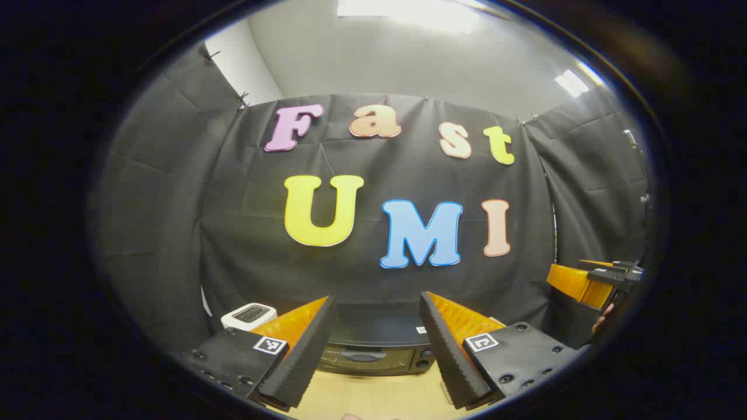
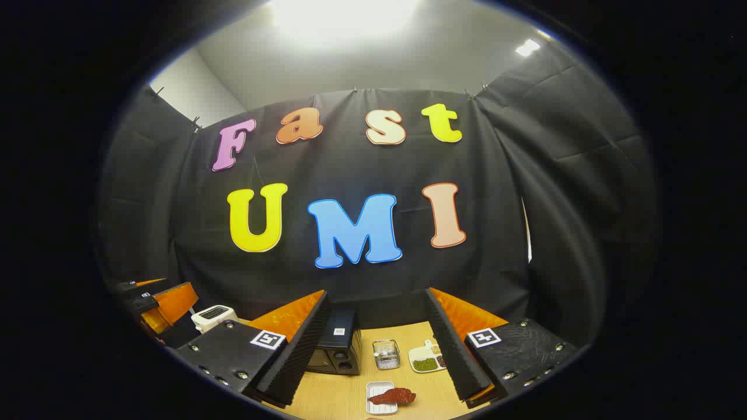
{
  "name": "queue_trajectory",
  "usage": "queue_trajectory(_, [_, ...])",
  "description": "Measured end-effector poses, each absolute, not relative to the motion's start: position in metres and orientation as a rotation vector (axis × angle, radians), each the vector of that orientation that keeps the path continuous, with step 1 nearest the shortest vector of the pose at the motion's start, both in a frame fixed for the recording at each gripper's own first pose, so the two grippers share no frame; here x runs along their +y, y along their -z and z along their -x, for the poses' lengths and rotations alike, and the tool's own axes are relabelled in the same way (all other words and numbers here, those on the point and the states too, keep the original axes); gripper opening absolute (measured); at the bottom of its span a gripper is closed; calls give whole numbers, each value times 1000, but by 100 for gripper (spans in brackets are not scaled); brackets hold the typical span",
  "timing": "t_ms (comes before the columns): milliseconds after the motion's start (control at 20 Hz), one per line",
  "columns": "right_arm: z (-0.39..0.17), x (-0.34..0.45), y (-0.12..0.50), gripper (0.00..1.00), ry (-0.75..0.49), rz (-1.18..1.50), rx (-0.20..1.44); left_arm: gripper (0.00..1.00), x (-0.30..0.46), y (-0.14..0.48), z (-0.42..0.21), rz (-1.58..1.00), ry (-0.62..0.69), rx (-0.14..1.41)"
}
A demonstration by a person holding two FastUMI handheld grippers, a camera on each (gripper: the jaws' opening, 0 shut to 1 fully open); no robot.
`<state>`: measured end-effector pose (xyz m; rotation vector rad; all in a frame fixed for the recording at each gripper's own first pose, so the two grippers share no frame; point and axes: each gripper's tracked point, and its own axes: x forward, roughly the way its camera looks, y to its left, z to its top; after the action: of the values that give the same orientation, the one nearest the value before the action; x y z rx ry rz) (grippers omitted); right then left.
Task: Open the electric oven with the left hand, put the food in, and close the electric oven.
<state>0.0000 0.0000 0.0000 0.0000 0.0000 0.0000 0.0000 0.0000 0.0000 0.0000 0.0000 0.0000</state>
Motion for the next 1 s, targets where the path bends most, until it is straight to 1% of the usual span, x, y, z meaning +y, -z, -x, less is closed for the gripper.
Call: queue_trajectory(1000, [-7,0,3,98,8,-3,20,98,2,9,-3,-11,3,22])
